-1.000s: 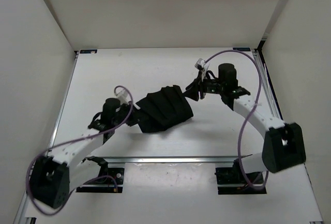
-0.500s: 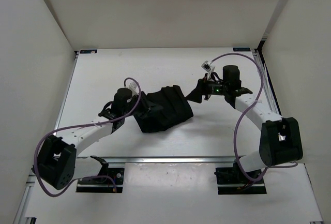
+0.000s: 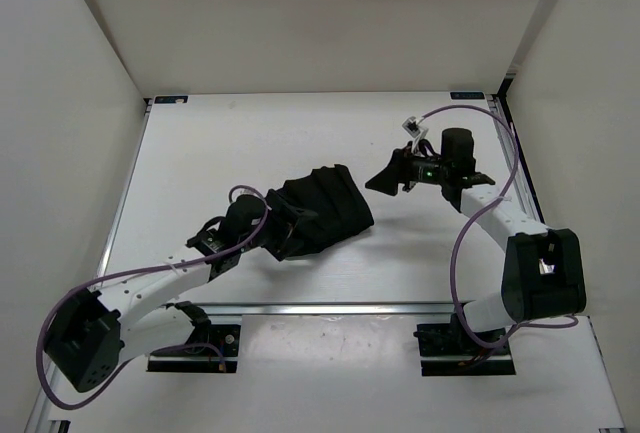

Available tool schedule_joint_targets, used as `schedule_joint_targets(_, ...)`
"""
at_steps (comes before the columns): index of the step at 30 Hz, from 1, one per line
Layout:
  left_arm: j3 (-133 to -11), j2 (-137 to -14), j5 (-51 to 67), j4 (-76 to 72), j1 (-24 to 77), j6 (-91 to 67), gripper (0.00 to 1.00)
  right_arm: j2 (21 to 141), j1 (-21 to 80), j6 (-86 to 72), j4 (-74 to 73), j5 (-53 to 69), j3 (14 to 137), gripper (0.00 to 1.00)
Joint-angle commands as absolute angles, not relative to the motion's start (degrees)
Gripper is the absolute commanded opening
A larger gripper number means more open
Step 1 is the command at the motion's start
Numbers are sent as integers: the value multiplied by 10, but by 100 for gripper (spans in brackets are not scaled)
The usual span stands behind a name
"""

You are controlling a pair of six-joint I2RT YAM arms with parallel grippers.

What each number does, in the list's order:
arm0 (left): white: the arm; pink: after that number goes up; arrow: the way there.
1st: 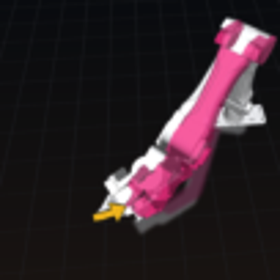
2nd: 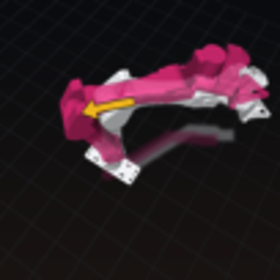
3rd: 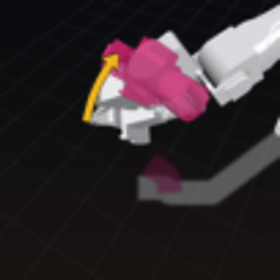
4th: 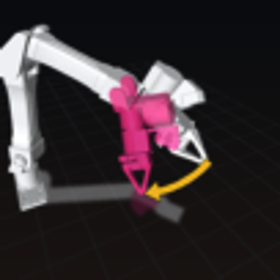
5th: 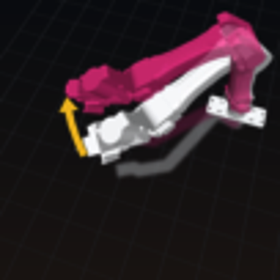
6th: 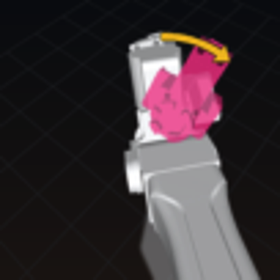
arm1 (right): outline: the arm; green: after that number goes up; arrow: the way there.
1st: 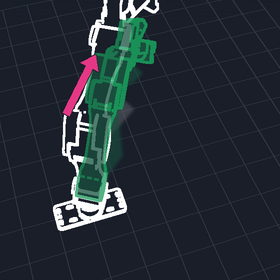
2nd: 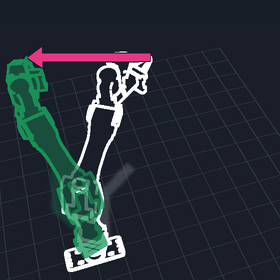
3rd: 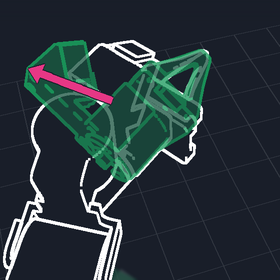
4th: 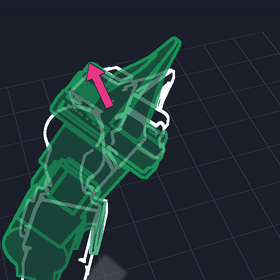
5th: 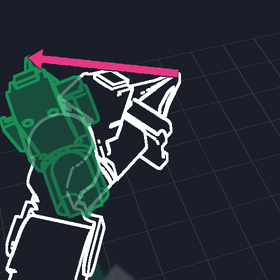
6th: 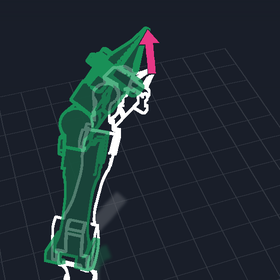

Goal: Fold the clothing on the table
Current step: Fold the skirt

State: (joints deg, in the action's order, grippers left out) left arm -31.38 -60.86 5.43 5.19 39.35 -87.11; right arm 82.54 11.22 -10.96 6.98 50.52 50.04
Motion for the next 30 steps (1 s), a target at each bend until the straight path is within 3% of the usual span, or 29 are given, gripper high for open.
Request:
schedule_joint_targets(1, -292, -601, 3, 87, 403, -917, 99, 818, 95, -106, 88, 507, 503, 79)
schedule_joint_targets(15, -315, -720, 8, -13, 393, -871, 98, 806, 76, -120, 94, 504, 484, 79)
schedule_joint_targets(25, -332, -732, 5, -31, 391, -873, 99, 791, 70, -123, 98, 504, 468, 79)
schedule_joint_targets(30, -316, -749, 8, -68, 389, -872, 93, 793, 68, -122, 98, 504, 467, 79)
